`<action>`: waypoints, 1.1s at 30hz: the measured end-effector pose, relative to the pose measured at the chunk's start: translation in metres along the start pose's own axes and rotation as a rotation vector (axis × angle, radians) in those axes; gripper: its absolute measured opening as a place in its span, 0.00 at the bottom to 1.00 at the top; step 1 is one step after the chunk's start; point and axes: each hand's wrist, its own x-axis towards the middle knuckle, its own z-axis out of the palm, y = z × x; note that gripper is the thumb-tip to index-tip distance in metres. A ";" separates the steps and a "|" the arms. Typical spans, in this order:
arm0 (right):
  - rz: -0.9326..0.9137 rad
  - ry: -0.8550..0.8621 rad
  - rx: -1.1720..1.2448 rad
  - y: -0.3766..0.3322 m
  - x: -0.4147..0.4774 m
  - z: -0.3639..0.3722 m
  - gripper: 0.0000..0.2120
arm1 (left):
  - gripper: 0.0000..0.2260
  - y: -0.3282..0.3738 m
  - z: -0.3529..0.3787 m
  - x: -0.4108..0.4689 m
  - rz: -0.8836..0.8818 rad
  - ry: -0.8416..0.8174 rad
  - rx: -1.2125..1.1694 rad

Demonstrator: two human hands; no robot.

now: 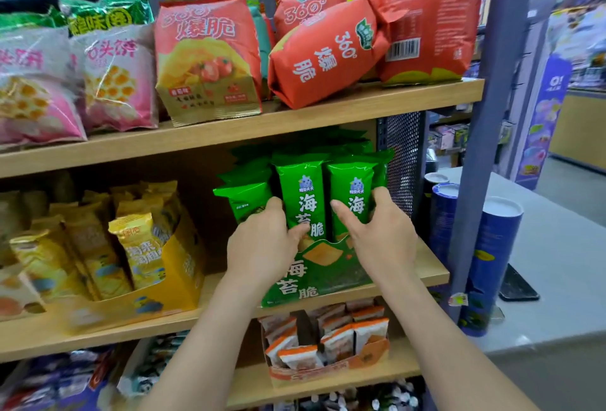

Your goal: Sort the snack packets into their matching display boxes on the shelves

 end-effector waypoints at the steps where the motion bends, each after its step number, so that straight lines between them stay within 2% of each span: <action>1: -0.010 -0.004 -0.016 -0.001 0.000 0.000 0.28 | 0.14 0.000 -0.001 0.000 0.016 -0.011 0.010; 4: -0.040 0.055 -0.017 -0.001 -0.003 0.002 0.33 | 0.14 -0.003 -0.002 -0.009 0.057 0.035 0.028; 7: -0.169 0.265 0.010 -0.008 -0.011 -0.001 0.35 | 0.13 -0.011 0.003 -0.029 0.108 0.288 -0.054; 10: -0.359 0.313 -0.071 -0.023 -0.018 -0.001 0.35 | 0.19 -0.027 0.010 -0.036 -0.050 0.475 -0.265; 12: -0.371 0.240 -0.119 -0.035 -0.020 0.003 0.38 | 0.29 -0.034 0.014 -0.032 -0.148 0.435 -0.391; 14: -0.302 0.178 -0.165 -0.044 -0.020 0.008 0.43 | 0.35 -0.031 0.017 -0.027 -0.122 0.345 -0.392; 18: -0.206 0.091 -0.253 -0.053 -0.017 0.022 0.48 | 0.30 -0.029 0.018 -0.016 -0.080 0.312 -0.478; 21: -0.176 0.077 -0.258 -0.054 -0.017 0.030 0.45 | 0.27 -0.038 0.014 -0.005 -0.082 0.303 -0.491; 25: -0.179 0.061 -0.232 -0.046 -0.020 0.035 0.33 | 0.22 -0.047 0.012 0.004 -0.135 0.308 -0.611; 28: -0.158 -0.020 -0.208 -0.044 -0.020 0.033 0.27 | 0.22 -0.050 0.017 0.001 -0.122 0.342 -0.618; 33: -0.112 -0.139 -0.195 -0.045 -0.021 0.028 0.29 | 0.22 -0.052 0.016 -0.001 -0.065 0.269 -0.551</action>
